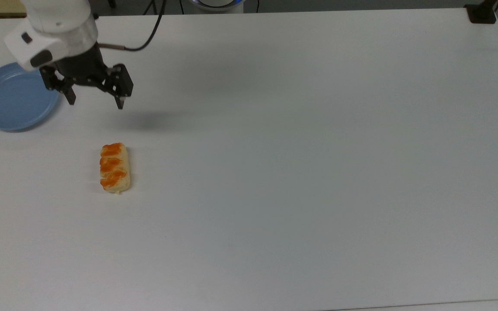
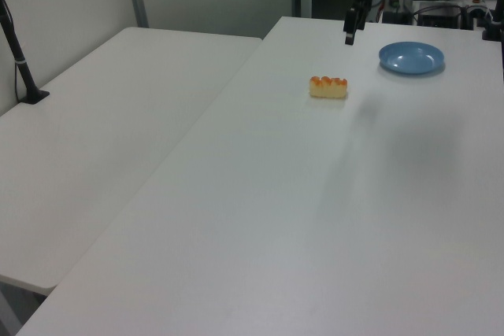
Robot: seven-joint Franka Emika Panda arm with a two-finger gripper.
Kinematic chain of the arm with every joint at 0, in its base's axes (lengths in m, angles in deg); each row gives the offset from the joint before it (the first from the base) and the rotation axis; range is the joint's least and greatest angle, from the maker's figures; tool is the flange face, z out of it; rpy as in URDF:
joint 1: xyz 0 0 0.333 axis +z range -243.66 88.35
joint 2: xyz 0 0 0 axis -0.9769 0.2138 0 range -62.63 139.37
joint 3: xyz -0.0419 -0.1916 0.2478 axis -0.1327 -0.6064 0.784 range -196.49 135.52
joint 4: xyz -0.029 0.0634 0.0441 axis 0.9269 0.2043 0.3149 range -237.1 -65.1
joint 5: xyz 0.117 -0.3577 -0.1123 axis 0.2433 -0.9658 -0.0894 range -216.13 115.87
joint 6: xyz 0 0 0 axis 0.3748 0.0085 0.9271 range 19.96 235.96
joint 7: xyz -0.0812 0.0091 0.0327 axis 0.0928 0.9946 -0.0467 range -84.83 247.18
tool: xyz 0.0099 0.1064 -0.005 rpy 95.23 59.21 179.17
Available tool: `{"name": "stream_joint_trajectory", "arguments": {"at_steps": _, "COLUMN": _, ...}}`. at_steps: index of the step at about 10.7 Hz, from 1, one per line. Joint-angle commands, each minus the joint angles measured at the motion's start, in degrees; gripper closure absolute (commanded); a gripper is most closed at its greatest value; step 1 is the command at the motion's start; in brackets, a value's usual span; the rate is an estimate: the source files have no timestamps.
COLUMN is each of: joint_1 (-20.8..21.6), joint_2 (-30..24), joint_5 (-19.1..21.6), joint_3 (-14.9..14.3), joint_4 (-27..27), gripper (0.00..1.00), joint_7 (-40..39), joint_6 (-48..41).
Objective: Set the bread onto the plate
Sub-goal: 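Lower the gripper around the bread roll and close on it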
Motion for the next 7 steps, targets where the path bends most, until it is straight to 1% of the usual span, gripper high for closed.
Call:
{"name": "stream_joint_trajectory", "arguments": {"at_steps": 1, "joint_1": 0.3, "joint_2": 4.7, "joint_5": -2.3, "joint_3": -0.3, "joint_4": -0.2, "gripper": 0.0, "joint_7": 0.7, "joint_6": 6.5}}
{"name": "stream_joint_trajectory", "arguments": {"at_steps": 3, "joint_1": 0.3, "joint_2": 7.9, "joint_5": -2.4, "joint_3": -0.3, "joint_4": -0.4, "gripper": 0.0, "joint_7": 2.6, "joint_6": 10.8}}
{"name": "stream_joint_trajectory", "arguments": {"at_steps": 5, "joint_1": 0.3, "joint_2": 11.0, "joint_5": -4.8, "joint_3": -0.3, "joint_4": -0.4, "gripper": 0.0, "joint_7": 4.4, "joint_6": 14.1}}
{"name": "stream_joint_trajectory", "arguments": {"at_steps": 7, "joint_1": 0.3, "joint_2": 13.0, "joint_5": -4.9, "joint_3": -0.3, "joint_4": -0.4, "gripper": 0.0, "joint_7": 8.0, "joint_6": 16.8}}
